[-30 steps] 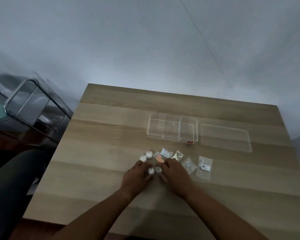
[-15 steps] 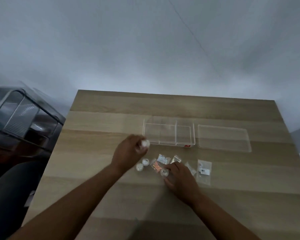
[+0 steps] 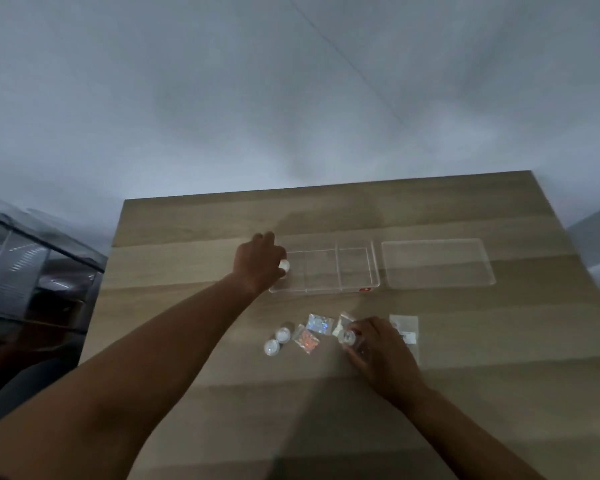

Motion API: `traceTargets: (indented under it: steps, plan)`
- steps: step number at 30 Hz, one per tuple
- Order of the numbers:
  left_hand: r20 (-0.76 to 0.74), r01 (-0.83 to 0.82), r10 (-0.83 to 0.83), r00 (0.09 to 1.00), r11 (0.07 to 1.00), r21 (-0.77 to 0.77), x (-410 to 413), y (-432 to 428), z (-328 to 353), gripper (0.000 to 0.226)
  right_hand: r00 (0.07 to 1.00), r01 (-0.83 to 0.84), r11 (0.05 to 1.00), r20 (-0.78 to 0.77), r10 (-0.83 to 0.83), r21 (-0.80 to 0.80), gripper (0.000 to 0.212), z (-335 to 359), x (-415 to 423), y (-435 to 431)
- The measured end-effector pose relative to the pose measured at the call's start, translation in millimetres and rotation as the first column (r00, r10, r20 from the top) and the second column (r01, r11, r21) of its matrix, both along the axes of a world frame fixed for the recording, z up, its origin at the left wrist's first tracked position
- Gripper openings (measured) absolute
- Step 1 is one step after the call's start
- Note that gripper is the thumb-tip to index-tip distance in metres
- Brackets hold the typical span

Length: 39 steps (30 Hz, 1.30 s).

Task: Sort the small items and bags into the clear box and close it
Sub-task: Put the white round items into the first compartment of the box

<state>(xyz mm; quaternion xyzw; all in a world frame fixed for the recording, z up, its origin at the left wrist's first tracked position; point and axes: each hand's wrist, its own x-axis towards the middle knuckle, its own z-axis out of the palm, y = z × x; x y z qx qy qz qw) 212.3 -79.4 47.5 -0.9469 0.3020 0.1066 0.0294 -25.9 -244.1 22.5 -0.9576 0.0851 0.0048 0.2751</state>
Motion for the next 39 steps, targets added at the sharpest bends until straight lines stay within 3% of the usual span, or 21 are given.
traceTargets:
  steps: [5,8,10,12,15,19,25,33,37,39]
  plan:
    - [-0.001,-0.003,0.003,1.000,1.000,-0.019,-1.8,2.2,-2.4,0.037,0.997,0.016,1.000,0.073,-0.017,0.017,0.029,18.6,26.7,-9.9]
    - [-0.063,-0.113,0.104,0.993,0.981,-0.159,-7.1,9.6,-1.8,0.040,0.992,-0.003,0.999,0.130,-0.002,0.037,0.029,32.2,61.3,-9.4]
    - [-0.138,-0.294,0.262,0.955,0.898,-0.328,-13.6,17.2,-2.6,0.038,0.988,-0.034,0.999,0.149,0.029,0.033,0.031,38.7,91.0,-4.9]
    - [-0.273,-0.501,0.420,0.865,0.736,-0.455,-22.3,22.4,-5.6,0.036,0.991,-0.089,0.996,0.099,0.088,0.004,0.032,43.2,123.3,0.0]
    - [-0.477,-0.688,0.498,0.724,0.572,-0.446,-33.3,24.4,-12.1,0.040,0.973,-0.232,0.964,-0.019,0.231,-0.133,0.032,45.5,164.9,7.8]
    - [-0.605,-0.781,0.499,0.621,0.459,-0.423,-35.7,25.8,-16.7,0.031,0.917,-0.398,0.808,-0.202,0.343,-0.435,0.031,41.9,194.7,20.9]
    - [-0.716,-0.844,0.450,0.533,0.334,-0.418,-33.0,30.2,-18.6,0.024,0.930,-0.345,0.773,-0.303,0.206,-0.532,0.024,38.2,208.9,39.7]
    - [-0.708,-0.829,0.436,0.555,0.356,-0.431,-33.6,32.4,-21.0,0.017,0.944,-0.309,0.776,-0.275,0.182,-0.550,0.025,28.4,204.2,40.8]
    - [-0.665,-0.785,0.426,0.614,0.415,-0.459,-42.0,42.0,-18.0,0.025,0.958,-0.266,0.864,-0.216,0.188,-0.428,0.033,32.0,196.9,35.0]
    - [-0.612,-0.744,0.435,0.660,0.489,-0.455,-51.7,52.4,-16.8,0.026,0.971,-0.228,0.922,-0.139,0.193,-0.313,0.031,38.3,185.0,34.8]
